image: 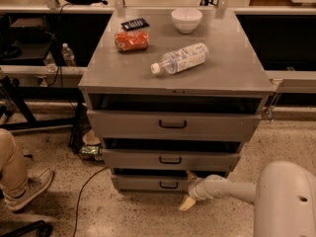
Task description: Open bottom drawer
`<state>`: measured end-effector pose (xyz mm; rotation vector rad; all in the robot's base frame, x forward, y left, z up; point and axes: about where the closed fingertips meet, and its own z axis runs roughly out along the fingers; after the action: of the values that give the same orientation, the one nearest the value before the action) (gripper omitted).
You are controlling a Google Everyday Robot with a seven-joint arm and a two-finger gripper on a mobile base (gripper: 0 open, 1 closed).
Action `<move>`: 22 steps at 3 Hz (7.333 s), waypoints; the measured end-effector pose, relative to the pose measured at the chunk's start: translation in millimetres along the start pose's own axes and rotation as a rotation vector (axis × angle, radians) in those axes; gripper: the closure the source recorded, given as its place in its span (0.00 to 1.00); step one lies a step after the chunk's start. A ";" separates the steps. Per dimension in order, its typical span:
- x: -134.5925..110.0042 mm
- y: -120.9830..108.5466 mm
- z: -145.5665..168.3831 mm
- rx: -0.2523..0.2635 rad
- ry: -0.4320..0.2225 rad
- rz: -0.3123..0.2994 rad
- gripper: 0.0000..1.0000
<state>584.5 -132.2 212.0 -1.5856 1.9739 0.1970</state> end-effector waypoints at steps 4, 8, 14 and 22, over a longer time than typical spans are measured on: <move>17.1 -6.2 45.5 -0.064 -0.020 0.053 0.72; 18.8 55.8 22.2 -0.132 -0.034 0.048 1.00; 31.3 115.2 -1.3 -0.157 0.001 0.054 1.00; 45.2 202.5 -35.1 -0.208 0.008 0.059 0.27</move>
Offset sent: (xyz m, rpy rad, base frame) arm 0.0424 0.0030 -0.0536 0.0506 0.0536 -0.0274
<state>378.9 -130.2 167.3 -1.6584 2.0633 0.4320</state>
